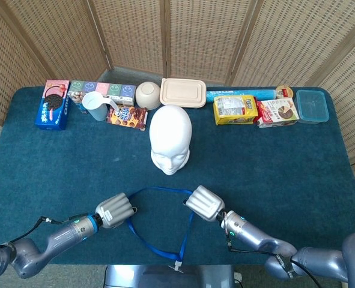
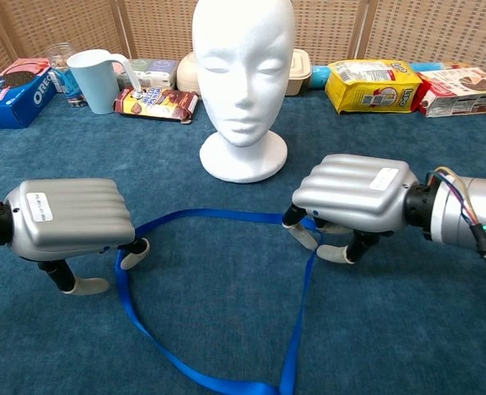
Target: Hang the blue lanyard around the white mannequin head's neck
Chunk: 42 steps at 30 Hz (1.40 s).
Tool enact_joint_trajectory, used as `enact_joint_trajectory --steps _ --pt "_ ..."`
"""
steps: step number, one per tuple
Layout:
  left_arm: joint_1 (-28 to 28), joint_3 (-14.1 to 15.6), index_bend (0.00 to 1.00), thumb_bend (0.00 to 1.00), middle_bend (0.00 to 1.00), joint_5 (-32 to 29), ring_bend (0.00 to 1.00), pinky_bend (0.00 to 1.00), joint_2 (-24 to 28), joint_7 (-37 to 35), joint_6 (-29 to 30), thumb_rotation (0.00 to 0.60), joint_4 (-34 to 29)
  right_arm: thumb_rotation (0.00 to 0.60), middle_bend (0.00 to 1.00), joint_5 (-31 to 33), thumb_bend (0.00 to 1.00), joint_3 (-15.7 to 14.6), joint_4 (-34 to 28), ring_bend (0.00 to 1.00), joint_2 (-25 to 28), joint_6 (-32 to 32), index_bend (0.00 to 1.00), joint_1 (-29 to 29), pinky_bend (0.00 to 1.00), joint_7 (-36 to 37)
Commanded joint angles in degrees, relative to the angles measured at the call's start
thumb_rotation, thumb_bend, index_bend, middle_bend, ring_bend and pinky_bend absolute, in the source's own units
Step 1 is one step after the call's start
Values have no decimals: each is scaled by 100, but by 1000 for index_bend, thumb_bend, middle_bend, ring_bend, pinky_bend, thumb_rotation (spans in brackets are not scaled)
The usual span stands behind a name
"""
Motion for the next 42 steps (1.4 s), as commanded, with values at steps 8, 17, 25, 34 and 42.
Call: enact_joint_trajectory --steps 8,17,25,34,42 --pt "14 91 422 365 1000 230 1000 967 188 -300 293 454 -172 600 983 -12 458 16 23 1000 -38 2 749 5 1000 44" --pt "-72 87 409 364 1000 116 1000 966 42 -290 154 451 -33 600 986 5 457 20 14 1000 -25 9 755 -10 1000 61" --pt "-134 75 396 364 1000 -31 1000 964 -48 -147 64 447 -9 600 988 23 458 27 13 1000 -22 5 758 -15 1000 70" --pt "-114 169 396 364 1000 -89 1000 963 81 -49 118 450 -113 600 989 21 457 32 19 1000 -21 12 758 -22 1000 120" --pt "-55 184 420 364 1000 -63 1000 963 -41 -50 282 452 20 600 993 18 457 46 30 1000 -46 19 761 -20 1000 167"
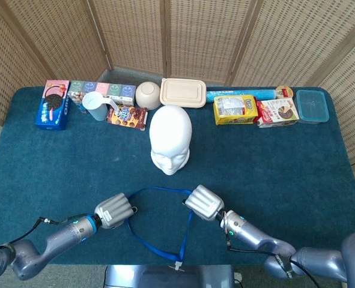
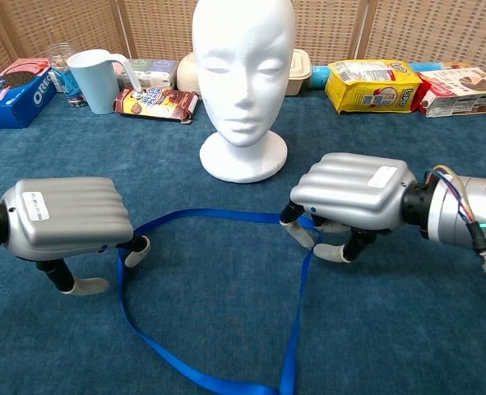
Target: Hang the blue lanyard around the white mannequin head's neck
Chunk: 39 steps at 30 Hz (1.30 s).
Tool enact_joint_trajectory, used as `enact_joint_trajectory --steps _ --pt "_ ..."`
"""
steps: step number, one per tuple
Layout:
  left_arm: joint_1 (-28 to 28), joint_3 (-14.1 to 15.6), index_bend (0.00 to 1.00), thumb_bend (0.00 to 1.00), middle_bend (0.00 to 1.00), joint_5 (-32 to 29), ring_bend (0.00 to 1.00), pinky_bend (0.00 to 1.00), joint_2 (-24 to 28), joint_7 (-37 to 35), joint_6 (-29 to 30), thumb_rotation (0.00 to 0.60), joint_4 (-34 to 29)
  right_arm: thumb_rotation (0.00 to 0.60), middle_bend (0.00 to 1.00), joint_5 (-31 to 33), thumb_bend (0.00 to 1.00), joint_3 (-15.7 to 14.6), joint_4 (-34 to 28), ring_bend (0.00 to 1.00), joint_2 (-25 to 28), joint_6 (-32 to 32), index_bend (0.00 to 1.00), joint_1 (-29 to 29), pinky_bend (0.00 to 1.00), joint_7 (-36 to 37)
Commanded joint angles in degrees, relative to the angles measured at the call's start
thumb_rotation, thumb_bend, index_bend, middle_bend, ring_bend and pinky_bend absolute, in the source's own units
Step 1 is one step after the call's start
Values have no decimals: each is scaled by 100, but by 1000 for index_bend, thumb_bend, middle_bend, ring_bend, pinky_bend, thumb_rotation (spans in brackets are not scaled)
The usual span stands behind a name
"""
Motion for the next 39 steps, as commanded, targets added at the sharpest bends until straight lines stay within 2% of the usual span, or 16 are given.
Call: enact_joint_trajectory --steps 1,12,18,23,31,39 --pt "14 6 430 364 1000 7 1000 963 -32 4 33 456 38 600 994 13 458 4 -4 1000 8 -1 761 -5 1000 17" --pt "30 32 550 364 1000 33 1000 964 -172 -1 105 457 183 600 995 41 458 1 -9 1000 17 -13 766 -16 1000 29" --pt "26 39 577 363 1000 33 1000 963 -211 23 117 470 239 600 996 48 457 3 -8 1000 12 -5 768 -23 1000 23" --pt "30 20 636 364 1000 39 1000 967 -242 4 166 486 267 600 997 80 457 25 9 1000 -9 -9 773 -23 1000 28" --pt "45 -13 736 365 1000 131 1000 988 -281 -215 311 522 369 600 1000 151 457 80 -20 1000 -43 4 776 -27 1000 69" --pt "119 -29 767 365 1000 251 1000 1000 -247 -660 557 546 412 600 1000 152 458 115 -166 1000 4 176 781 -108 1000 194"
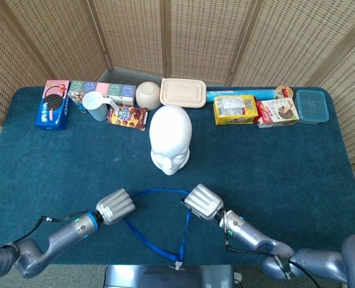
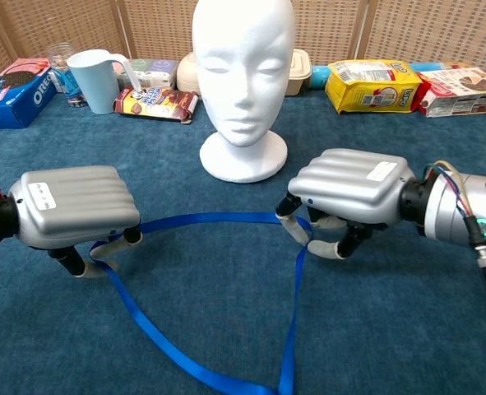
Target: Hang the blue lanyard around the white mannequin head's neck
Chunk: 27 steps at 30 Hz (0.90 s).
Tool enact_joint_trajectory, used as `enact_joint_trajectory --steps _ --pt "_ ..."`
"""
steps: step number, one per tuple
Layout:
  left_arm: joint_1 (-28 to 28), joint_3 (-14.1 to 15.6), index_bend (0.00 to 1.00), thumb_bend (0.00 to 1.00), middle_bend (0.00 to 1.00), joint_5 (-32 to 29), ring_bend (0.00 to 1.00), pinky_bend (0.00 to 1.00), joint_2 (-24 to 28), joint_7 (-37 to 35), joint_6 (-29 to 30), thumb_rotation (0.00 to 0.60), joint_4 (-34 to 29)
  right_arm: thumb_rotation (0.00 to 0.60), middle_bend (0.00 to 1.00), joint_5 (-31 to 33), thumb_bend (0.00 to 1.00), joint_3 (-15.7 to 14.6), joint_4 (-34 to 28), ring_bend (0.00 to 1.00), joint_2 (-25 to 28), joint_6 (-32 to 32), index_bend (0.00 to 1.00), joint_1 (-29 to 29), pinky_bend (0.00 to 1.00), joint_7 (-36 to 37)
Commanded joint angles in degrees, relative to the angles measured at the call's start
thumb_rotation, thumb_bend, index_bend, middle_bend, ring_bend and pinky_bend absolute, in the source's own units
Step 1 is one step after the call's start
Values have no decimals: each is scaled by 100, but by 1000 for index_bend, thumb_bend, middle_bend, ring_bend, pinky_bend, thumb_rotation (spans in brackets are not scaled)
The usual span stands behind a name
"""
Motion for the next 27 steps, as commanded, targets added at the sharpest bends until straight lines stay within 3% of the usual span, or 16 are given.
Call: enact_joint_trajectory --steps 1,16,27 --pt "47 -9 767 365 1000 35 1000 1000 51 -247 110 545 -26 600 1000 -14 458 17 -75 1000 43 86 782 -41 1000 56" --pt "52 42 767 365 1000 121 1000 1000 320 -643 109 556 -355 600 1000 25 458 66 -143 1000 69 70 783 -27 1000 149" --pt "136 -99 766 365 1000 231 1000 1000 575 -883 493 552 -598 600 1000 -40 458 124 -361 1000 247 294 783 -105 1000 248"
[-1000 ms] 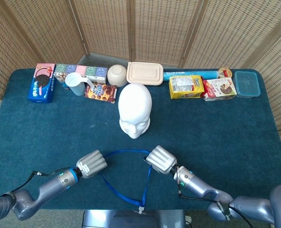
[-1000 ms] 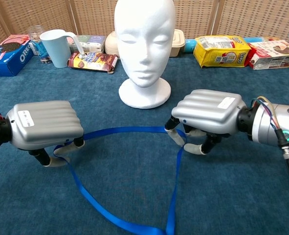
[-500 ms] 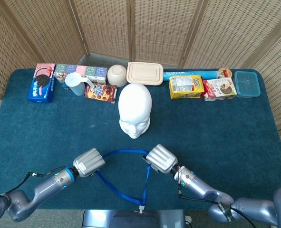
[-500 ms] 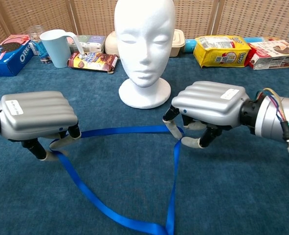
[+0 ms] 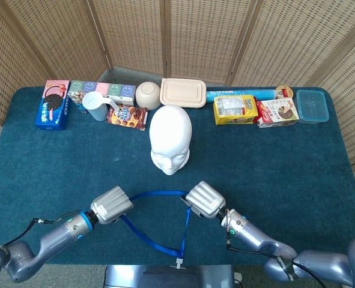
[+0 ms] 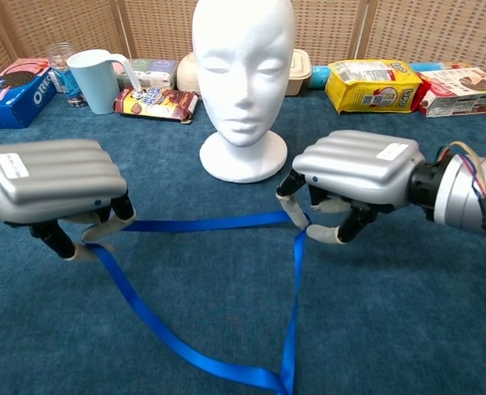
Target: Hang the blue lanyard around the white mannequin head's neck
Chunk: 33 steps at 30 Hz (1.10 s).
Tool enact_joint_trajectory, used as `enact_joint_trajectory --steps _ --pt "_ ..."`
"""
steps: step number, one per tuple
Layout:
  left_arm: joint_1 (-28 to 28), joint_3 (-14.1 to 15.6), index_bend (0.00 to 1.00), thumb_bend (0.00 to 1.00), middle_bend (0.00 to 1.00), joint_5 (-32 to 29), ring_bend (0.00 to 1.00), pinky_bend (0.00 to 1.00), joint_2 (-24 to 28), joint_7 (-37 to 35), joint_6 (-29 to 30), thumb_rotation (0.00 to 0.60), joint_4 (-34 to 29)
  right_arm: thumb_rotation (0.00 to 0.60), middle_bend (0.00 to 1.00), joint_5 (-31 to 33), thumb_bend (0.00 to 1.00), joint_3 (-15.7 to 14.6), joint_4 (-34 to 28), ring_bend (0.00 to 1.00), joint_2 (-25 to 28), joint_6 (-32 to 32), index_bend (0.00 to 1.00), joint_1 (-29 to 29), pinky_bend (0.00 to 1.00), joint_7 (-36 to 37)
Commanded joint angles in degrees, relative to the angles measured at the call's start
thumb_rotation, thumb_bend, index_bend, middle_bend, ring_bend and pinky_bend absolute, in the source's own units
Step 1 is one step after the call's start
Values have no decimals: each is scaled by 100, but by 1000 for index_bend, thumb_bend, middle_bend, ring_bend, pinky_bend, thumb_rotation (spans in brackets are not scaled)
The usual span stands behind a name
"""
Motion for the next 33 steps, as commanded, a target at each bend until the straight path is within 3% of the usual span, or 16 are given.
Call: enact_joint_trajectory --steps 1,15,26,33 --pt "36 -60 766 364 1000 19 1000 1000 106 -67 122 550 -99 600 1000 -35 458 25 -109 1000 80 80 783 -27 1000 26" --pt "268 -317 766 364 1000 274 1000 1000 846 -353 928 554 -783 600 1000 -159 459 296 -1239 1000 983 755 784 -290 1000 166" --pt "361 -704 767 364 1000 366 1000 1000 1391 -447 1399 554 -1358 600 1000 -149 463 763 -2080 1000 1921 1341 785 -519 1000 465" --pt "426 -908 766 364 1000 367 1000 1000 1674 -465 1604 553 -1611 600 1000 -145 464 952 -2327 1000 2246 1511 786 -599 1000 762"
